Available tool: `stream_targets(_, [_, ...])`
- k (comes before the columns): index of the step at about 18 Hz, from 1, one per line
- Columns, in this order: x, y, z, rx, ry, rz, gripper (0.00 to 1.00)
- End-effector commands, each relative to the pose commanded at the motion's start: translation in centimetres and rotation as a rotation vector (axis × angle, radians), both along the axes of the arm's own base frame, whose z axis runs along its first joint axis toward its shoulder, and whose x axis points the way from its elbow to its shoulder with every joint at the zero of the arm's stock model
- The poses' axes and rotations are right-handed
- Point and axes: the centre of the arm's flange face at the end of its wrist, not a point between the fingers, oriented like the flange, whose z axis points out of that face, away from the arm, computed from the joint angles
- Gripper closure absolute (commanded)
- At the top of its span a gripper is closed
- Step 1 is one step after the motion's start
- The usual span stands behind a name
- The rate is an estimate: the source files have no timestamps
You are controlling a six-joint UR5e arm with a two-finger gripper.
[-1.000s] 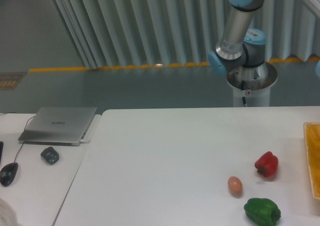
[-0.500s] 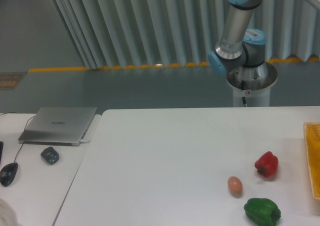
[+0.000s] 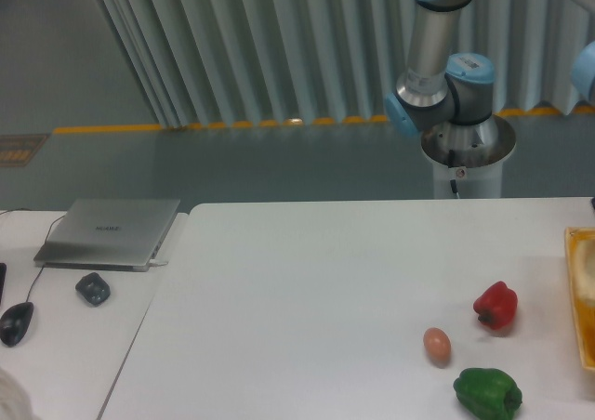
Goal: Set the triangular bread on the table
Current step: 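Grasp the triangular bread slice and lift it from the tray, then carry the bread beside the egg and lower it onto the table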
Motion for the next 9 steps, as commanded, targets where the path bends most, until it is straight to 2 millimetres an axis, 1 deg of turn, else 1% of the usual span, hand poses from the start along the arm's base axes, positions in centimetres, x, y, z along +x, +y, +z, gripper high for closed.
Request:
stream_targets(2, [2.4, 2.6, -0.1, -0.016, -0.01, 0.067, 0.96])
stream_targets(3, [3.3, 3.5, -0.3, -0.021, -0.012, 0.087, 0.96])
stream_targets(5, [5.4, 5.3, -0.7, -0.032, -0.013, 0.077, 0.96])
stream_targets(6, [6.4, 6.0, -1.1, -0.041, -0.016, 0.064, 0.96])
stream_targets(8, [8.9, 6.9, -2.7, -0.064, -0.043, 0.029, 0.96])
stream_targets(9, [10.1, 7.5, -3.2, -0.069, -0.052, 0.009, 0.96])
